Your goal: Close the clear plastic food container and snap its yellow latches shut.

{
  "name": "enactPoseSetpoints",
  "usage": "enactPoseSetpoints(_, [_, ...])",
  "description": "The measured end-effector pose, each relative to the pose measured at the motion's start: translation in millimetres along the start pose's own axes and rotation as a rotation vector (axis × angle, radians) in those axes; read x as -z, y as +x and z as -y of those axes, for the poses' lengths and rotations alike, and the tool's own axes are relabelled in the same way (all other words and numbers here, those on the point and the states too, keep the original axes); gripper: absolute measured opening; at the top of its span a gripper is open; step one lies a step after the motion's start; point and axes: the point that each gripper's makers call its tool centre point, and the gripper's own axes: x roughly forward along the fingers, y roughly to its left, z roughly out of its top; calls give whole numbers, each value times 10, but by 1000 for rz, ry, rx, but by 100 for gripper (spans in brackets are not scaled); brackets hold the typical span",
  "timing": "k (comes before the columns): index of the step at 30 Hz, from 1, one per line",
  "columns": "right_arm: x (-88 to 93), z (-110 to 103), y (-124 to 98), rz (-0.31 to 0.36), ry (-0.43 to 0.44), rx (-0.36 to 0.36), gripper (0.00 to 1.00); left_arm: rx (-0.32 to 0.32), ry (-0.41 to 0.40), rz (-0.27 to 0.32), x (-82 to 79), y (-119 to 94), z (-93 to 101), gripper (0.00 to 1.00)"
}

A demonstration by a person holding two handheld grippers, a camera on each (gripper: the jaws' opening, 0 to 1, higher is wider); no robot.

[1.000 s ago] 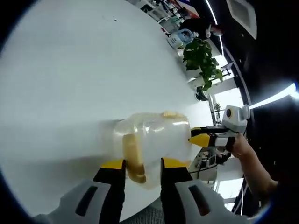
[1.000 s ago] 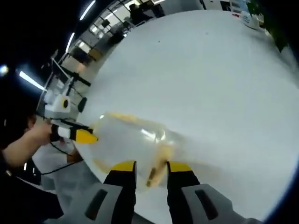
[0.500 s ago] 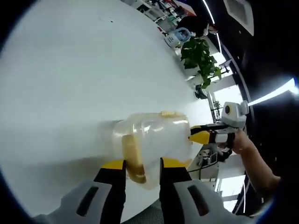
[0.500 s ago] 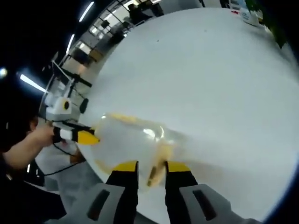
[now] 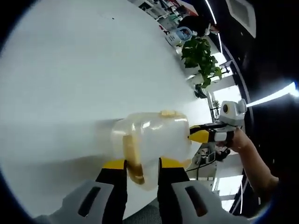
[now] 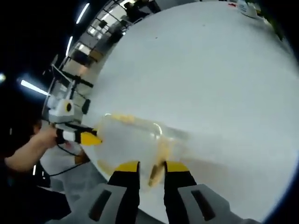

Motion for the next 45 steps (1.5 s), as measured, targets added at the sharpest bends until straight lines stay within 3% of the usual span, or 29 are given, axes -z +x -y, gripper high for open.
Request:
enactPoseSetpoints(3, [11,9,4,-10,-10,6,16,-6,9,-23,3,3,11,23])
enactPoseSetpoints(15, [60,-4,5,-7,-6,3,17,-4,4,4,26,0,-4,25])
enactPoseSetpoints(27, [59,19,3,11,21,-7,18,3,-39,3,30,-11,-11,28])
enactPoseSetpoints(34, [45,18,4,16,4,-4,19,-10,-20,-9,19,-5,-4,30])
enactPoseSetpoints(37, [9,15,-5,23,-88,29,20,-25,53,-15,36,-6,14,32])
enactPoseSetpoints(41, [-18,-8,4,17,-183,57,21,-58,216,-50,84,-1,61,37])
enactPoseSetpoints(44, [-66,-20,-6,12,-236,78,19,-75,246,-57,102,-11,84,43])
enactPoseSetpoints(45, [-81,-17,-14,5,-266,92,18,-96,289,-54,89,-24,65,44])
